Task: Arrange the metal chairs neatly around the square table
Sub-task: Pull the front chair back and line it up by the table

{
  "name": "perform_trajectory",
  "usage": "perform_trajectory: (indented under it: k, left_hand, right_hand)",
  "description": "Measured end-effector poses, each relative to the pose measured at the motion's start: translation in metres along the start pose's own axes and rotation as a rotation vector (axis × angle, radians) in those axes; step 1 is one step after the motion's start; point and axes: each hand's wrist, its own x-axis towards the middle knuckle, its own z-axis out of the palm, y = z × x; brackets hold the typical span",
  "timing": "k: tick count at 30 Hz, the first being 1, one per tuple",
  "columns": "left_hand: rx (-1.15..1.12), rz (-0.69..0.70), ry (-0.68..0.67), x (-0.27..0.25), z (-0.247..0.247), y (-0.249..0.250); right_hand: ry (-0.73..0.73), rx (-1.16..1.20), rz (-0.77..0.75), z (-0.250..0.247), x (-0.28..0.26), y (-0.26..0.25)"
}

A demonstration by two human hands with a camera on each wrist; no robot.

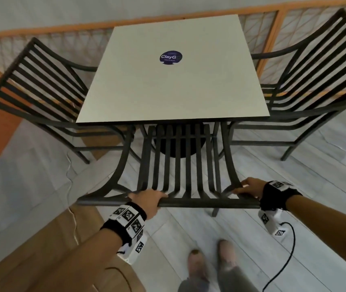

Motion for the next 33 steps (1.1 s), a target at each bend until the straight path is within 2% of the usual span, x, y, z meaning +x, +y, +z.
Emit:
perform_trajectory:
  k: [4,12,24,33]
  left_hand:
    - [-0.015,0.000,0.016,0.003,0.007,0.004]
    - [-0.018,0.021,0.069,0.000,0.024,0.008]
    - [-0.007,0.030,0.023,-0.002,0.028,0.010]
    - [0.016,0.017,0.044,-0.013,0.026,0.009]
  right_hand:
    - [0.009,-0.057,-0.041,0.001,-0.005,-0.002]
    - [0.042,-0.111,0.024,0.008,-0.016,0.010]
    - [0.063,-0.089,0.013,0.012,-0.020,0.014]
    - [0.078,-0.104,-0.039,0.012,-0.038,0.008]
